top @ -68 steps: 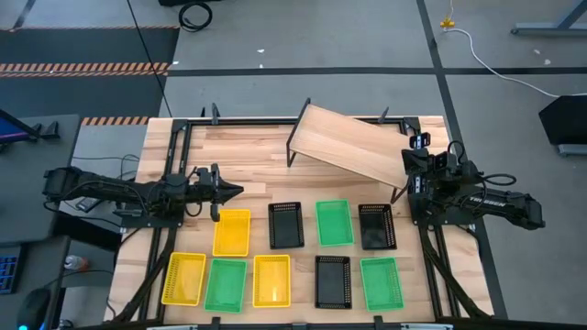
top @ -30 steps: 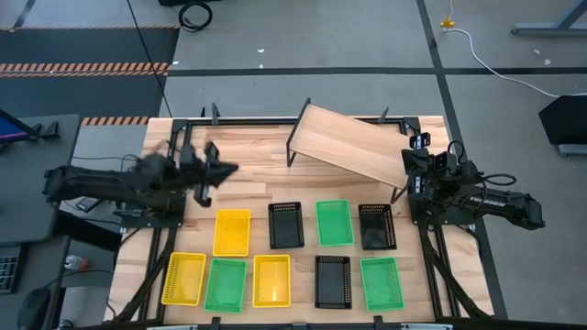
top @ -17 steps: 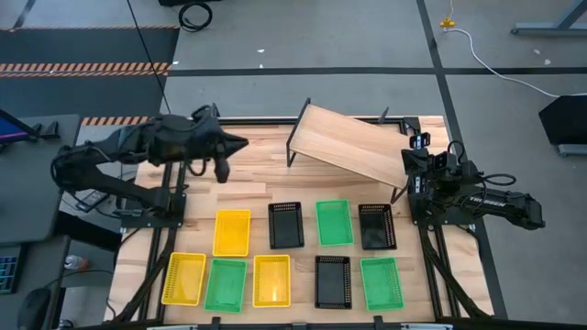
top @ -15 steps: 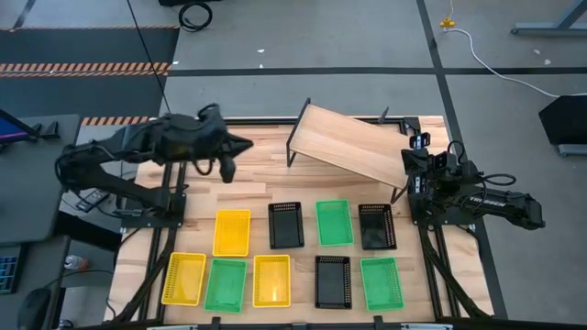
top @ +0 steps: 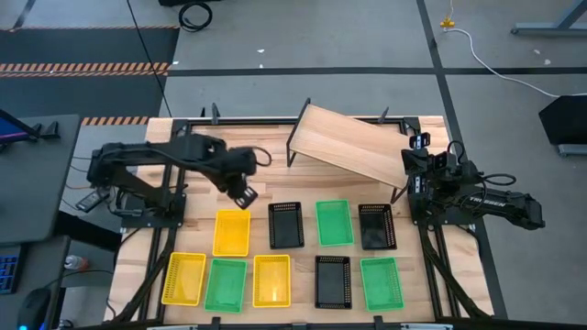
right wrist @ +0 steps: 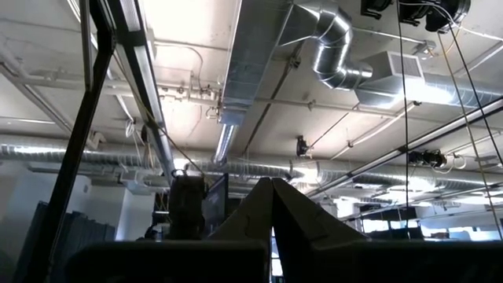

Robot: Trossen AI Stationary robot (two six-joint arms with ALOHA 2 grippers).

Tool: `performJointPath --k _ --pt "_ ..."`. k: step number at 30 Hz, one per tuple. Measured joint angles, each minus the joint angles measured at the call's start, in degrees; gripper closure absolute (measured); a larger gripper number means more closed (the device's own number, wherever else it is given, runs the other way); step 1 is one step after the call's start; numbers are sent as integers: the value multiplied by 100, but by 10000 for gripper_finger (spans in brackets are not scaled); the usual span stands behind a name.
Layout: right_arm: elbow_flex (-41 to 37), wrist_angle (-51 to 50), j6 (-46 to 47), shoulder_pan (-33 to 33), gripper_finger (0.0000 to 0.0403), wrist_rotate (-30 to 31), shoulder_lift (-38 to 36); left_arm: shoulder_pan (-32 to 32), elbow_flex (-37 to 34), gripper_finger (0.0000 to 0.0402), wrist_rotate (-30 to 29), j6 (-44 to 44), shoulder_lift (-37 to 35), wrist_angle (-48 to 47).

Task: Stack baskets on shelf by color
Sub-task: Put the top yellow bin on the shelf

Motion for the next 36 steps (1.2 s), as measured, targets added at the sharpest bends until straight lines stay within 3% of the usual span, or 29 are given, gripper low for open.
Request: performJointPath --k 7,15,24,36 --pt "0 2 2 0 387 0 0 -161 -907 257 987 -800 232 823" --pt "0 -1 0 -1 387 1 1 -310 -1321 169 971 -1803 232 1518" --pt "0 0 2 -2 387 2 0 -582 -1339 162 453 -2453 232 1618" --pt "0 1 1 -1 387 2 0 -671 -1341 170 414 -2957 232 2097"
